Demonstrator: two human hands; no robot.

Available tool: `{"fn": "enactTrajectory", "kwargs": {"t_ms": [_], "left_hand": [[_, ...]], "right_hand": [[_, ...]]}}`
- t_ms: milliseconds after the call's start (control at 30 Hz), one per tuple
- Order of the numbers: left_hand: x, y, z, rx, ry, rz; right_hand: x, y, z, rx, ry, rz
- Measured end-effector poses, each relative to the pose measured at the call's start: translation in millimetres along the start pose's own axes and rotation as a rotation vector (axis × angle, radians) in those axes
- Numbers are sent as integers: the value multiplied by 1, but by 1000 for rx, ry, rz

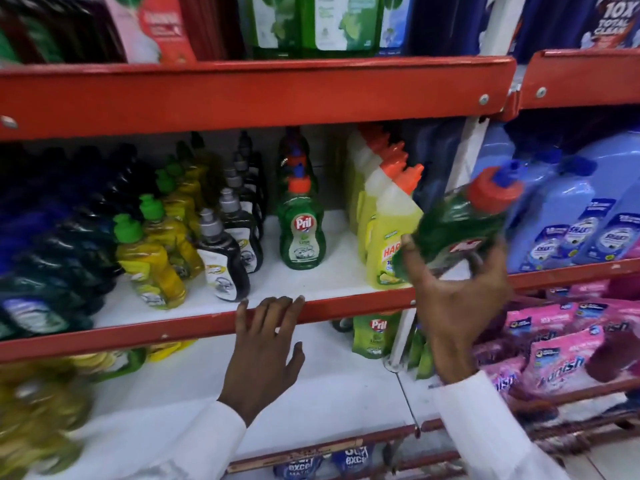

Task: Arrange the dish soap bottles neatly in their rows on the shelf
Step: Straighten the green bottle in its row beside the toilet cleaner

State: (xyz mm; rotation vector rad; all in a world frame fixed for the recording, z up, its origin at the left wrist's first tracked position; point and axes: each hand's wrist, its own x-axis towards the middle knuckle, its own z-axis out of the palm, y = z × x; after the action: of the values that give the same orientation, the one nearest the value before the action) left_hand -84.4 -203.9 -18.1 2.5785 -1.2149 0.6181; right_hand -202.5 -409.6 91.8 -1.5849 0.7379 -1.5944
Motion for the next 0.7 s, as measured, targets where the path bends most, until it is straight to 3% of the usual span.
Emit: {"fn": "enactTrajectory", "kwargs": {"t_ms": [100,200,433,700], "left_hand": [[-3,-6,-3,-39,-6,34],[-8,-14,-5,-94,-3,61],[-18,-29,-11,-232,50,34],[-8,-21,-21,-363,126,-97]], "right_hand": [[-37,-18,28,-60,-237,44],[-57,-16,64,-168,-367,52],[-65,-11,115,-274,-446,83],[-75,-3,117,-313,-506,43]]}}
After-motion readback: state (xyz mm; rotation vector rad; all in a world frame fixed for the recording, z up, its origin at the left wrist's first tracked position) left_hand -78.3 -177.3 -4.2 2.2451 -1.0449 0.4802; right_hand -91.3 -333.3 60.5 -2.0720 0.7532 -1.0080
